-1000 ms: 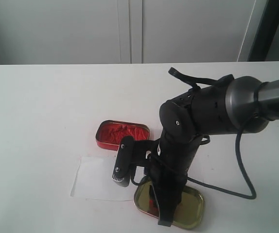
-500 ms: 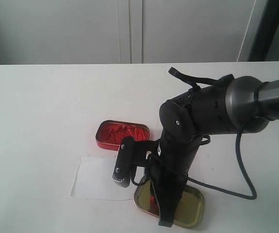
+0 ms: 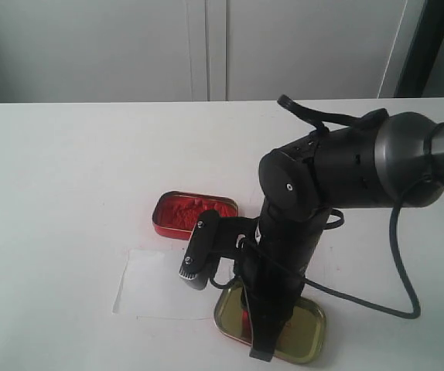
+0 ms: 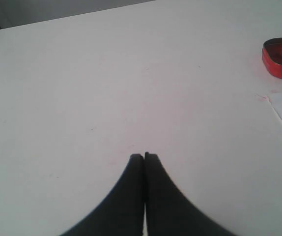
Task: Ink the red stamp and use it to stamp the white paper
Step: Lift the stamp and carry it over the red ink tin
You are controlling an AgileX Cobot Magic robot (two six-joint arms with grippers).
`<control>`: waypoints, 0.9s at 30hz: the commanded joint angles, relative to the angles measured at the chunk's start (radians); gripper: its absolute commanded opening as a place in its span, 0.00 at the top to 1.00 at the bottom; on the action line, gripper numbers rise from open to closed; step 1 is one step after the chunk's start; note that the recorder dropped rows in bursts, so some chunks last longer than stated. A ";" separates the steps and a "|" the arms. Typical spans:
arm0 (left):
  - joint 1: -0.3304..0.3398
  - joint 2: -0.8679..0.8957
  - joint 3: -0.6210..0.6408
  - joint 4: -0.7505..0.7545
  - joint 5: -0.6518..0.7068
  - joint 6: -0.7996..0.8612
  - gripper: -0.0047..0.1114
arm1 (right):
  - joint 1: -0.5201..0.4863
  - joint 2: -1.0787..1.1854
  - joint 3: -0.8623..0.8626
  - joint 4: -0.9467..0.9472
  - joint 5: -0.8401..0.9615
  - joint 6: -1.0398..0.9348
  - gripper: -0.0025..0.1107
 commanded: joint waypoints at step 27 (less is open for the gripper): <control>0.002 -0.003 0.003 -0.003 -0.003 0.003 0.96 | 0.002 0.000 -0.270 -0.041 0.019 0.475 0.98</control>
